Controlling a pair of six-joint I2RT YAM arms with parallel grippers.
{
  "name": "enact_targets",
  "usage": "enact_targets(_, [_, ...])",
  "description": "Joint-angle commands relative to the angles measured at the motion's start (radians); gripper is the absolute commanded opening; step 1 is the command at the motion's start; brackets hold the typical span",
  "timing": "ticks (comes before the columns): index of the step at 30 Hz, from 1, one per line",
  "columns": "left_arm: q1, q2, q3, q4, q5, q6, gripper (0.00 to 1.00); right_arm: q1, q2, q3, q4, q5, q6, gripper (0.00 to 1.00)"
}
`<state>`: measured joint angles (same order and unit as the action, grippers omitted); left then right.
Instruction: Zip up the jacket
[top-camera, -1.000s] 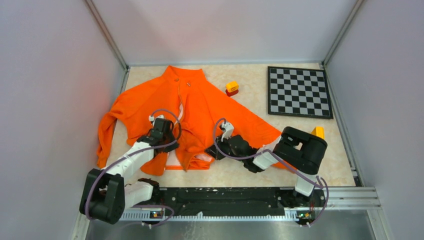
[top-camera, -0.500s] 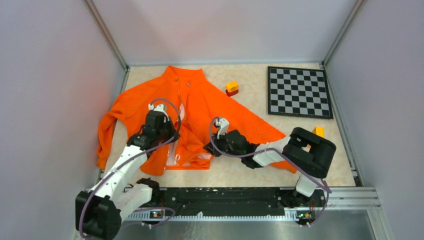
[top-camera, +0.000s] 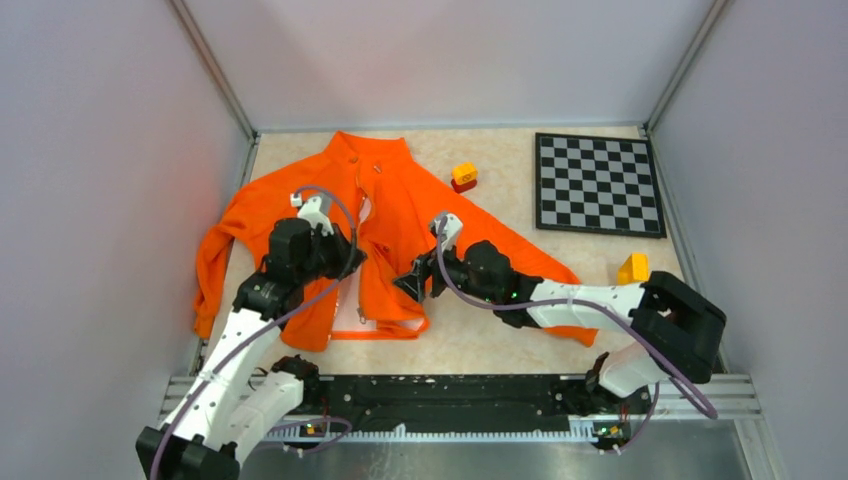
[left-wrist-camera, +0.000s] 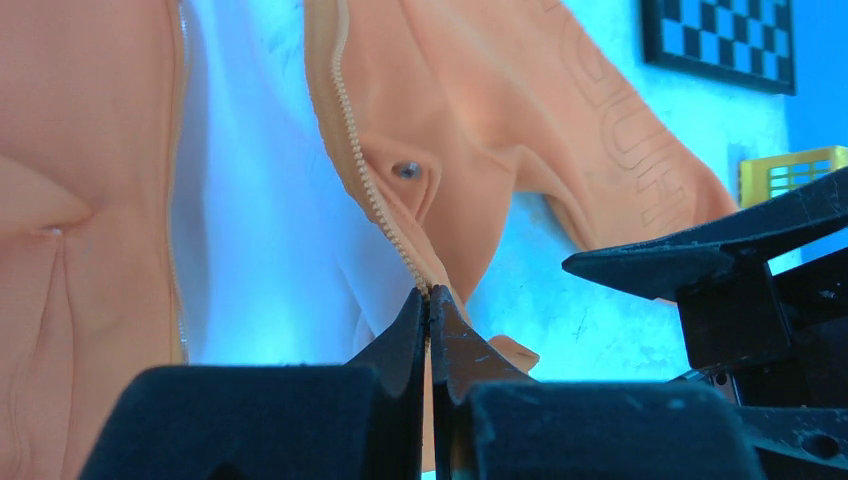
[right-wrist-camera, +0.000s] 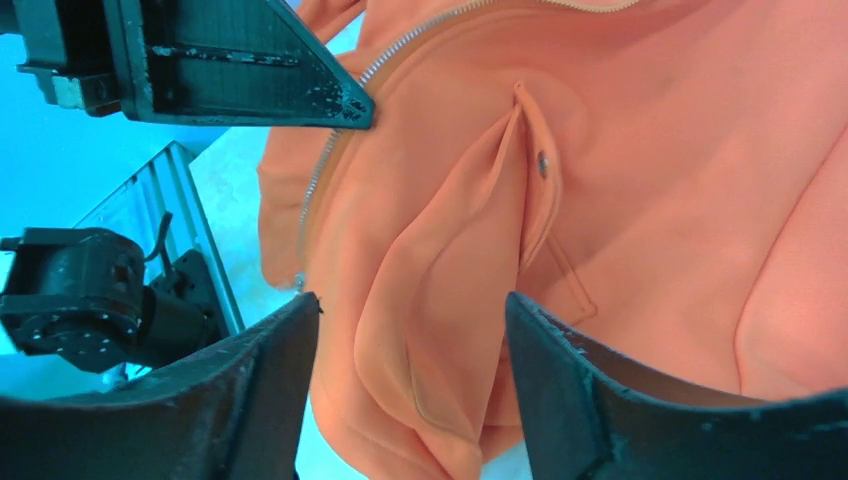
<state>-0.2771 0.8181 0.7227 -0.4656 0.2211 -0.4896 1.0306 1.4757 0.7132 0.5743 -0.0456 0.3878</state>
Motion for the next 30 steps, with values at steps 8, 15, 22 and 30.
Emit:
enact_targets(8, [0.003,-0.020,0.063,0.067,0.059,0.018,0.00,-0.003,0.066,0.122,0.088,-0.169,0.138,0.73])
enact_targets(15, [0.003,0.071,0.133,-0.019,0.079,0.002,0.00,0.095,0.088,0.172,-0.035,0.082,0.039,0.77])
enact_targets(22, [0.003,0.111,0.154,-0.039,0.118,-0.003,0.00,0.108,0.157,0.182,-0.042,0.150,-0.067,0.71])
enact_targets(30, [0.003,0.166,0.190,-0.056,0.175,-0.001,0.00,0.080,0.159,0.167,0.003,0.075,-0.082,0.30])
